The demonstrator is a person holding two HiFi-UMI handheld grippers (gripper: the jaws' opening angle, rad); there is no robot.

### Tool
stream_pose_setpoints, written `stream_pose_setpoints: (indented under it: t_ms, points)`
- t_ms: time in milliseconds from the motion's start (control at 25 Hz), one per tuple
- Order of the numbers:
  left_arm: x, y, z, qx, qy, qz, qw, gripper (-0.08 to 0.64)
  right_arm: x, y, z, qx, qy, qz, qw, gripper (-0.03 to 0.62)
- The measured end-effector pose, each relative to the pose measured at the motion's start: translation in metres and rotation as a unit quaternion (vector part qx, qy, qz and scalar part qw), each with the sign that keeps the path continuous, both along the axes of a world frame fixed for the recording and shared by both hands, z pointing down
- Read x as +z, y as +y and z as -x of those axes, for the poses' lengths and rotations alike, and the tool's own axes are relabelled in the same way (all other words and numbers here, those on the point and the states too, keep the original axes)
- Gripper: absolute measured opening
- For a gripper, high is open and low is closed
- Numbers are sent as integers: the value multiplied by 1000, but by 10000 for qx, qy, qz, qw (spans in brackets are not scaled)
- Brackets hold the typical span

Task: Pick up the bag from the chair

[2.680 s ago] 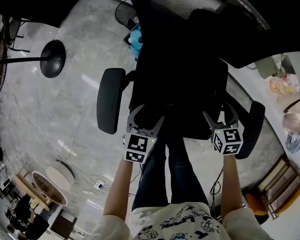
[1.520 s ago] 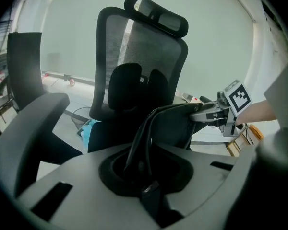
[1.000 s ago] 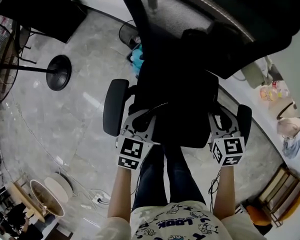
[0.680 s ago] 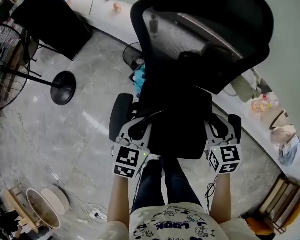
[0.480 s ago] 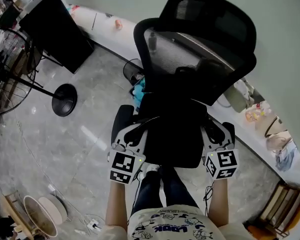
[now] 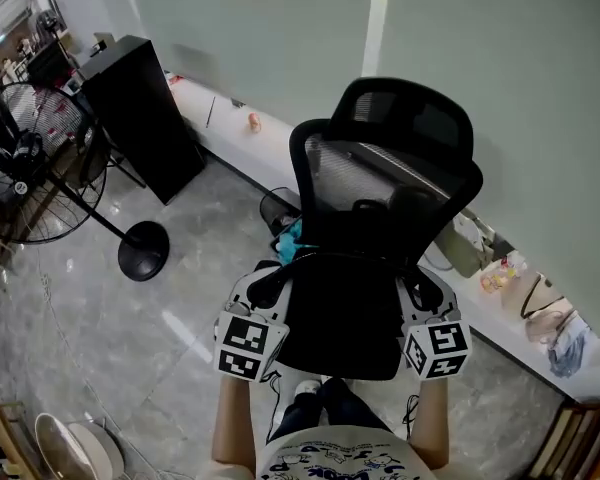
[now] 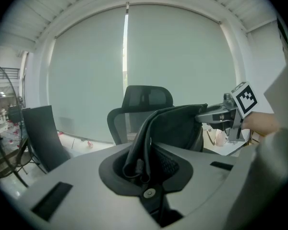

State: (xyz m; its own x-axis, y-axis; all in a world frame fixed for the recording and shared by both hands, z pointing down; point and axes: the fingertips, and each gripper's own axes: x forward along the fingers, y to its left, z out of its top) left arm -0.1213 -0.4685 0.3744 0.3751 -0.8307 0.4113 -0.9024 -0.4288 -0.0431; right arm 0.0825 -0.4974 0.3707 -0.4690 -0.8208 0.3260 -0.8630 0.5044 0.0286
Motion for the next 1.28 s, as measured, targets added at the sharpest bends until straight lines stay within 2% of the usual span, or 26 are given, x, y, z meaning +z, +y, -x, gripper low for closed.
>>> stream_pose_setpoints:
  t_ms: [240, 640, 880, 1280]
  points:
    - [-46, 13, 13, -37, -108, -309, 9995, 52, -45, 14, 12, 39, -139, -338, 9993, 129]
    - [-96, 29, 16, 50, -221, -732, 9971, 52, -93, 36, 16, 117, -270, -763, 9966, 127]
    - [-115, 34, 15, 87, -217, -878, 9959, 52, -115, 44, 14, 122, -278, -973, 9948, 127]
    - [-125, 47, 10, 87, -191, -951, 9952, 54, -126, 59, 9, 156, -337, -1048, 9938, 127]
